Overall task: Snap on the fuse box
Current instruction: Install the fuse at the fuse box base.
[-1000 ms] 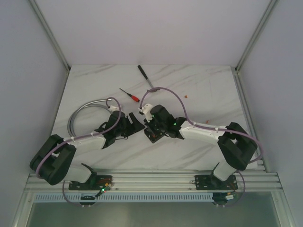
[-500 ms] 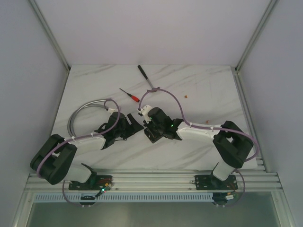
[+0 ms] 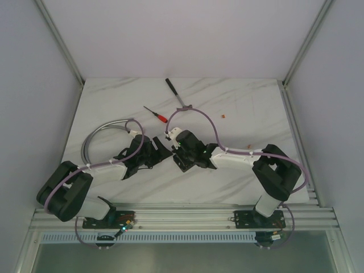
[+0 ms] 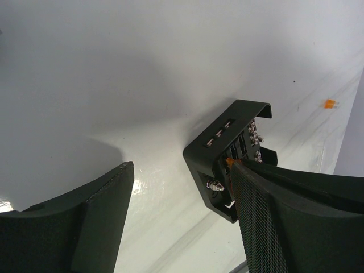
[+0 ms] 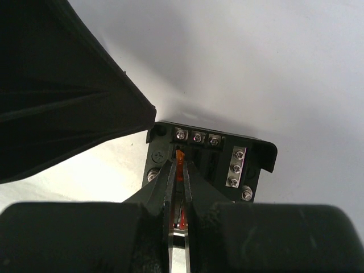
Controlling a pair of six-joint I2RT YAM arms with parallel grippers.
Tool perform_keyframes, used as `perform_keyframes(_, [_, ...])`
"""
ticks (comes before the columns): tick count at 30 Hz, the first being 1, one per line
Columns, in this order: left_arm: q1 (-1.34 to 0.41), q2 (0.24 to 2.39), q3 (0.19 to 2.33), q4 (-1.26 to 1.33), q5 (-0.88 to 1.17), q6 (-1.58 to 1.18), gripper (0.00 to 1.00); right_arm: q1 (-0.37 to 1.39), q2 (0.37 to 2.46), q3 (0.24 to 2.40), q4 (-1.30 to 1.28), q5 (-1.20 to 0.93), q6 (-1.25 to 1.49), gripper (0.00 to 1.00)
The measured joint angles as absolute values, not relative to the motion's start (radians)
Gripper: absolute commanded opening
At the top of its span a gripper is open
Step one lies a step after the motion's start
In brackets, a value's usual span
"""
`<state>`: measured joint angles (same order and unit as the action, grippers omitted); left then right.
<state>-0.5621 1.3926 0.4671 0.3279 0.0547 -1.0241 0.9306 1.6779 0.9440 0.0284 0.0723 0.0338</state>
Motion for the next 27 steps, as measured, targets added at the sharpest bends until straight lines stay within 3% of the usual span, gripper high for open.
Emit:
perform_keyframes(4, [-0.562,1.393,0.467,0.328,0.055,-1.024,0.77,0.936,1.691,0.951,0.027,0.084,0.035,0.01])
perform_keyframes(11, [-0.562,1.417,0.468,0.347,0.057,-1.031,0.77,0.942,1.692,0.954,0.021,0.094,0.051,0.16])
perform_keyframes(19, [-0.562,1.417,0.468,0.347,0.057,-1.034,0.77,0.944,1.692,0.97,-0.03,0.087,0.064,0.26])
perform_keyframes(27, [-0.554,1.388,0.442,0.347,0.053,-1.044,0.77,0.936,1.692,1.038,-0.102,0.058,0.07,0.29])
